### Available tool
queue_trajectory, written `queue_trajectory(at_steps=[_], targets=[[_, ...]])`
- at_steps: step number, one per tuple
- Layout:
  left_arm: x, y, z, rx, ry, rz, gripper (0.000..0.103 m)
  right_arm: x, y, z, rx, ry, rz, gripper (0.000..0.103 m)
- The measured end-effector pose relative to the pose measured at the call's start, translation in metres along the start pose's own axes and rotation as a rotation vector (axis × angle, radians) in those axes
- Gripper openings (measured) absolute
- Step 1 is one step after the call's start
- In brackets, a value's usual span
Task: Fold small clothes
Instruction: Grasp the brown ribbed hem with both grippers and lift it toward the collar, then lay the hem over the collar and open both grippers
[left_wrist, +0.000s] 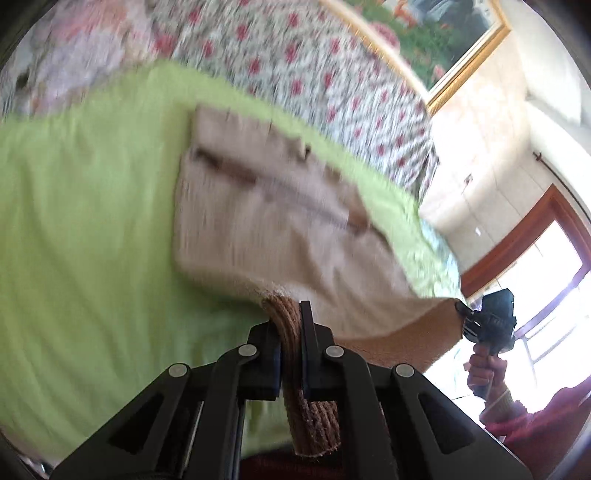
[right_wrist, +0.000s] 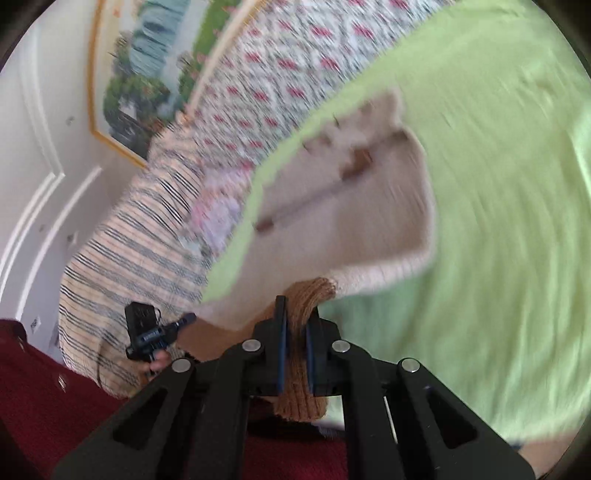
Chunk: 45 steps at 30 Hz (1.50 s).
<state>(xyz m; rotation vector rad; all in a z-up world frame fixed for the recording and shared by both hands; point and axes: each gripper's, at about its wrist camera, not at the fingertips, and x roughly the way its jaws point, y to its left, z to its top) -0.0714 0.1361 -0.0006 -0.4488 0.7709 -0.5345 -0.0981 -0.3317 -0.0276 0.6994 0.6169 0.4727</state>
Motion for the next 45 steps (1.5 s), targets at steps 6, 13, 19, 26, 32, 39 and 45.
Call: queue_trajectory(at_steps=[6,13,19,26,32,39,45], targets=[[0.027,-0.004,0.080,0.035,-0.128,0.006,0.005,0.023,0.014,0.078,-0.061,-0.086,0.000,0.009],[0.091,0.007,0.176,0.033,-0.175,0.044,0.005,0.076,-0.011,0.160,-0.031,-0.138,-0.094,0.009],[0.154,0.032,0.232,0.018,-0.145,0.094,0.005,0.126,-0.043,0.218,0.019,-0.158,-0.180,0.009],[0.243,0.086,0.254,-0.057,-0.033,0.206,0.006,0.193,-0.099,0.249,0.086,-0.081,-0.353,0.009],[0.263,0.105,0.242,-0.105,0.046,0.195,0.034,0.195,-0.119,0.242,0.180,-0.058,-0.367,0.031],[0.229,0.041,0.183,0.032,0.101,0.039,0.042,0.184,-0.051,0.200,-0.074,0.036,-0.206,0.042],[0.306,-0.017,0.159,0.227,0.303,0.014,0.041,0.289,-0.008,0.165,-0.373,0.456,-0.233,0.042]])
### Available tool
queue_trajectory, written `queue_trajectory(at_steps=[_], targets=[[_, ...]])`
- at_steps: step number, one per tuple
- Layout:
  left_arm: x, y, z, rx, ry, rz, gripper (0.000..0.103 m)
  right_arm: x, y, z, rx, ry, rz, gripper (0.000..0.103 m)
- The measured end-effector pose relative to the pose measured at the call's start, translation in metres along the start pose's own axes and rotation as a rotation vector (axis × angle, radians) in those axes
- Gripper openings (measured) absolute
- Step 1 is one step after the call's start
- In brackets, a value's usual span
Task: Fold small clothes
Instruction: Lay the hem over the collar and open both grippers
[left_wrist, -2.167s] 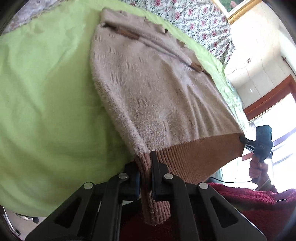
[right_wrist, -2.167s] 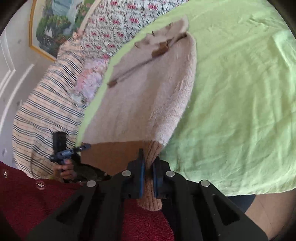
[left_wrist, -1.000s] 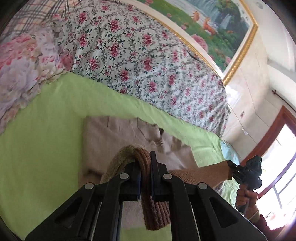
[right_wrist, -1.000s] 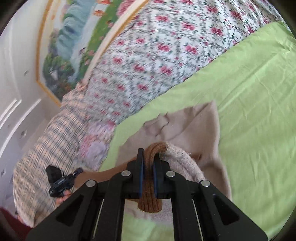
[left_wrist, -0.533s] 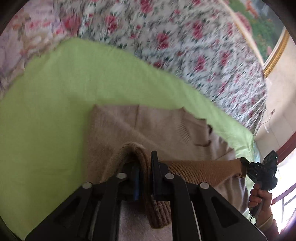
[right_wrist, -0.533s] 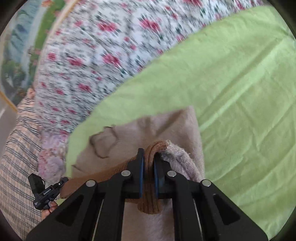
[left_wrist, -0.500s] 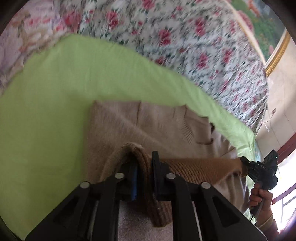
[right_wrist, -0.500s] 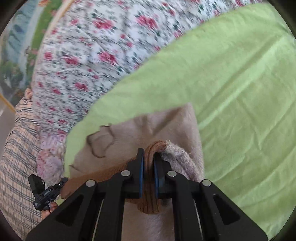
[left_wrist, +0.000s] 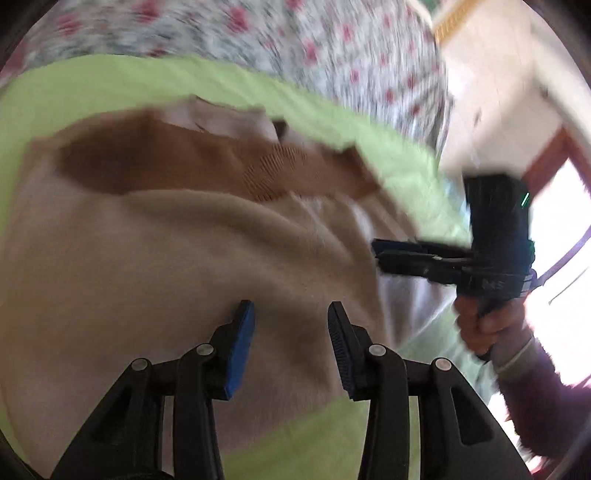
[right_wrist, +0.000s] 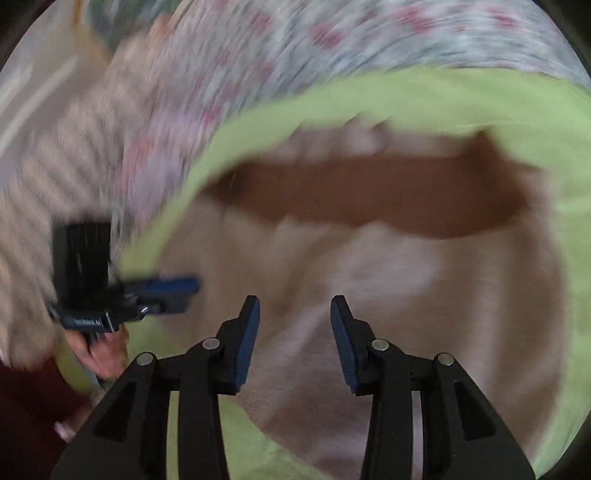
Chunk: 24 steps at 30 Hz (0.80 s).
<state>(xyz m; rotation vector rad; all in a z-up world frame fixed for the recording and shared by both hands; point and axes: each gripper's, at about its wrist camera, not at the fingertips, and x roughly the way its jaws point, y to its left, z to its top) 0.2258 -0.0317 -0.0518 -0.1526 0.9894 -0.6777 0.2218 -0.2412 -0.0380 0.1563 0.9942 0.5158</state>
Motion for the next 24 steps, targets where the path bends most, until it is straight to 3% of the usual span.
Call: queue_trajectory(at_steps=[2,5,7,9,10,11,12,13,14,17,19,22,24], targets=[[0.016,0.009,0.016,0.011,0.030,0.026,0.039,0.016,-0.006,0.012,-0.014,0.039,-0.044,0.042],[0.019,0.042,0.045,-0.053,0.008,0.027,0.028,0.025,-0.040,0.040,0.053,0.021,-0.108,0.038],[0.017,0.068,0.062,-0.089,-0.023,0.113,0.028,0.025,-0.073,0.055,0.157,-0.014,-0.181,0.037],[0.011,0.095,0.073,-0.138,-0.067,0.199,0.028,0.014,-0.105,0.064,0.280,-0.103,-0.229,0.030],[0.007,0.110,0.076,-0.176,-0.081,0.209,0.019,0.008,-0.116,0.064,0.315,-0.139,-0.296,0.030],[0.003,0.124,0.078,-0.219,-0.100,0.191,0.015,0.000,-0.128,0.062,0.365,-0.188,-0.310,0.028],[-0.005,0.136,0.077,-0.253,-0.135,0.229,0.021,-0.009,-0.142,0.056,0.437,-0.240,-0.266,0.028],[-0.013,0.145,0.073,-0.271,-0.163,0.287,0.018,-0.014,-0.150,0.050,0.490,-0.263,-0.244,0.026],[-0.020,0.154,0.070,-0.291,-0.181,0.283,0.018,-0.019,-0.153,0.043,0.523,-0.277,-0.232,0.020],[-0.031,0.162,0.048,-0.351,-0.214,0.219,0.018,-0.034,-0.134,0.028,0.509,-0.308,-0.249,0.023],[-0.038,0.154,0.037,-0.331,-0.231,0.241,0.020,-0.044,-0.118,0.021,0.495,-0.330,-0.230,0.023],[-0.056,0.134,0.022,-0.340,-0.258,0.242,0.034,-0.059,-0.091,0.001,0.465,-0.347,-0.196,0.023],[-0.066,0.120,0.010,-0.352,-0.279,0.236,0.035,-0.067,-0.076,-0.022,0.465,-0.351,-0.167,0.024]])
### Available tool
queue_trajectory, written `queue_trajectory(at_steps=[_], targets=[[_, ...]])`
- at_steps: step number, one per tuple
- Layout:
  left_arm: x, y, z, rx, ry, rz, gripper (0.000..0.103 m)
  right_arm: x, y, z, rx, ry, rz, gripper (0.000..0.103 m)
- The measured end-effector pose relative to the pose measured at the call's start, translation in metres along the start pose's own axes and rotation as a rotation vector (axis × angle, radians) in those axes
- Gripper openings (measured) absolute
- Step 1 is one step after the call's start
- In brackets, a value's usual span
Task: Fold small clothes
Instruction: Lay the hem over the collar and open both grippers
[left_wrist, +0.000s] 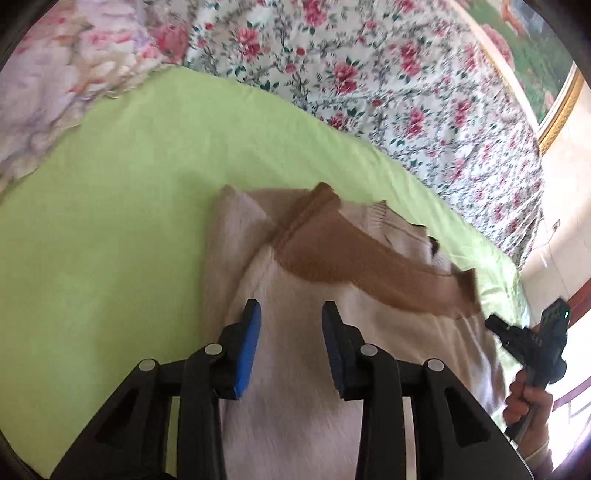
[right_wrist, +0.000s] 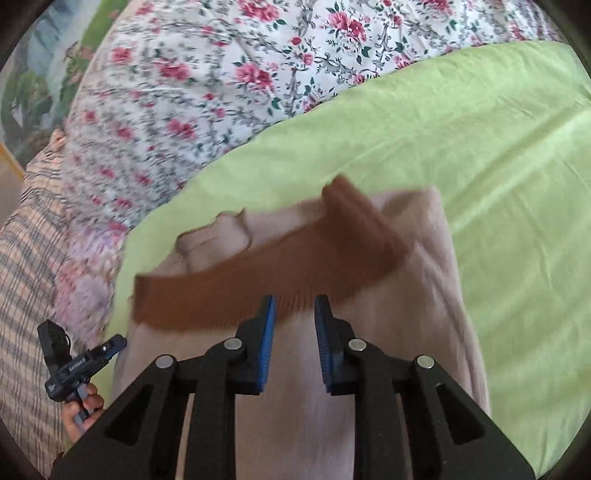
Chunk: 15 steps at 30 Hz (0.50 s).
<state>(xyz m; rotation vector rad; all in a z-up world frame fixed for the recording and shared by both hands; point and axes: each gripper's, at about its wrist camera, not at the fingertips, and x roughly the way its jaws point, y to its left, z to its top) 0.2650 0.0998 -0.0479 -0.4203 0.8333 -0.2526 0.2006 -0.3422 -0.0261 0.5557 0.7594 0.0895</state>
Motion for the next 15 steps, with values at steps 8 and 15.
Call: queue_trajectory(at_steps=[8,15], targets=[[-0.076,-0.026,-0.074,-0.015,-0.034,-0.047,0.049,-0.029,-0.014,-0.063,0.073,-0.006,0.002,0.025],[-0.097,-0.039,-0.134,-0.052,-0.002,-0.057,0.050,-0.066,-0.002,-0.102,0.051,-0.066,0.001,0.034]])
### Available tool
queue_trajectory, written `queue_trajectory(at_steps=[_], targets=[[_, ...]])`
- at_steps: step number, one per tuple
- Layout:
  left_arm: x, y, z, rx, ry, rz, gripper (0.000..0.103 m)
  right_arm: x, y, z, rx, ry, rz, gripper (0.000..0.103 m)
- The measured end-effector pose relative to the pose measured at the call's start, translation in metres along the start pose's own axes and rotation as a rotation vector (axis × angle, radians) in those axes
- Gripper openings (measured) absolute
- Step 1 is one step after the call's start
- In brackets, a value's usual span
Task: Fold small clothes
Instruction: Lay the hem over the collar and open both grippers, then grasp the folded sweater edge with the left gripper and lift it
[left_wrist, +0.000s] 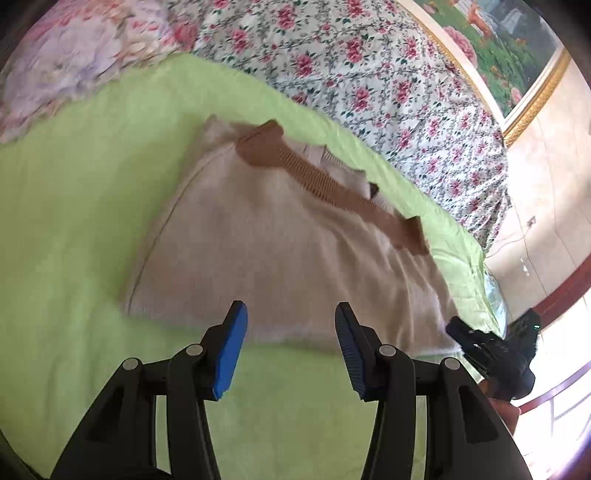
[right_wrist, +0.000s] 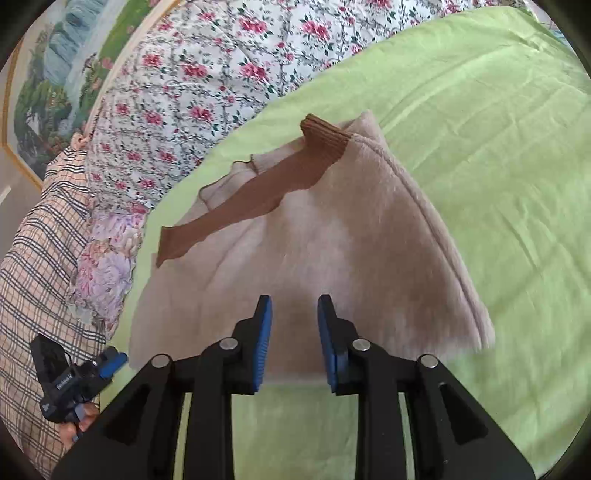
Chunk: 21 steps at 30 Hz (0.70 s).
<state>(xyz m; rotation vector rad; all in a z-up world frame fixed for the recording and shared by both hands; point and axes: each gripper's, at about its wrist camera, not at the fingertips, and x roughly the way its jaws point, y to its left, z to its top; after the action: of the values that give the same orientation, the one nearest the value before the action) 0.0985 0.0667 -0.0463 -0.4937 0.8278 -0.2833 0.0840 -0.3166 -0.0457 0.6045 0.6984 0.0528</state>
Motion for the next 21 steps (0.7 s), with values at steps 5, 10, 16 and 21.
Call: queue_trajectory(at_steps=[5,10,16,21], targets=[[0.003,0.009,-0.027,-0.080,0.038,0.001,0.050,-0.018,0.013,-0.016,-0.024,-0.016,0.018,0.043],[0.011,0.019,-0.035,-0.165,0.048,-0.014,0.050,-0.024,0.025,-0.028,-0.061,-0.007,0.030,0.045],[0.027,0.044,-0.023,-0.324,0.014,-0.023,0.050,-0.024,0.032,-0.029,-0.075,-0.016,0.042,0.045],[0.039,0.057,0.002,-0.369,-0.041,0.000,0.050,-0.017,0.032,-0.019,-0.066,-0.012,0.058,0.045]])
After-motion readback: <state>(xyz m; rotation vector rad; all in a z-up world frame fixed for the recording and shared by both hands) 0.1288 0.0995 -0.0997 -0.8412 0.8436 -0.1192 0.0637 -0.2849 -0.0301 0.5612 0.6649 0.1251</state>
